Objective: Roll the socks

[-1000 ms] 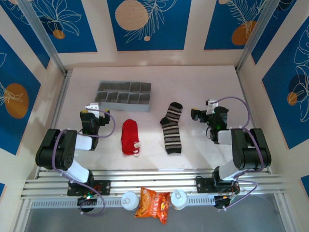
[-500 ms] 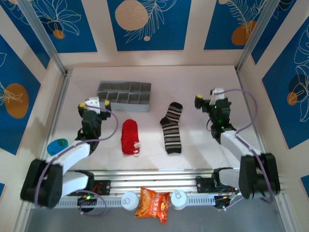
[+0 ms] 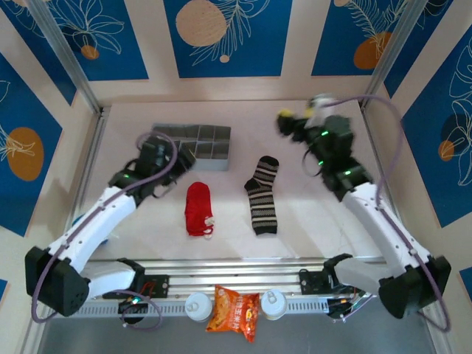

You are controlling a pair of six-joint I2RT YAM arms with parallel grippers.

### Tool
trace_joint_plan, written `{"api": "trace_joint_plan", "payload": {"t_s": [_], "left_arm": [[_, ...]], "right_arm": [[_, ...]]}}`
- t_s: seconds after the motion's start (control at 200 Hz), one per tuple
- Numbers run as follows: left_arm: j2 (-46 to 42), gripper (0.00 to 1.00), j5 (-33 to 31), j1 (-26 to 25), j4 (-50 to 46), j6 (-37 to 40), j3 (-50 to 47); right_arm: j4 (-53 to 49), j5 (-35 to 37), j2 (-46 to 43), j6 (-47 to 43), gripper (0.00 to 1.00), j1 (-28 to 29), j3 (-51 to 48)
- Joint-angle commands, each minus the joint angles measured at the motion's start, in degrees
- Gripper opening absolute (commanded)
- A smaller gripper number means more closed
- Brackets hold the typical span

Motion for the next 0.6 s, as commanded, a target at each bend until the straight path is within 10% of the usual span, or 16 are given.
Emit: {"api": "trace_joint_plan", "payload": {"t_s": [0.0, 0.235, 0.595], "left_arm": [[0.8, 0.46, 8.6, -2.0, -7.4, -5.5, -4.0], [10.5, 0.23, 4.9, -0.9, -15.4, -0.1, 0.3], [20.3, 0.11, 10.3, 3.7, -7.2, 1.0, -3.5]], "right_arm": [[-3.1, -5.4, -0.6, -23.5, 0.78, 14.5, -8.7], [2.2, -7.8, 9.1, -32.6, 0.80, 31.2, -19.4], [13.0, -4.0, 29.3, -39.0, 0.77, 36.8, -14.2]]}}
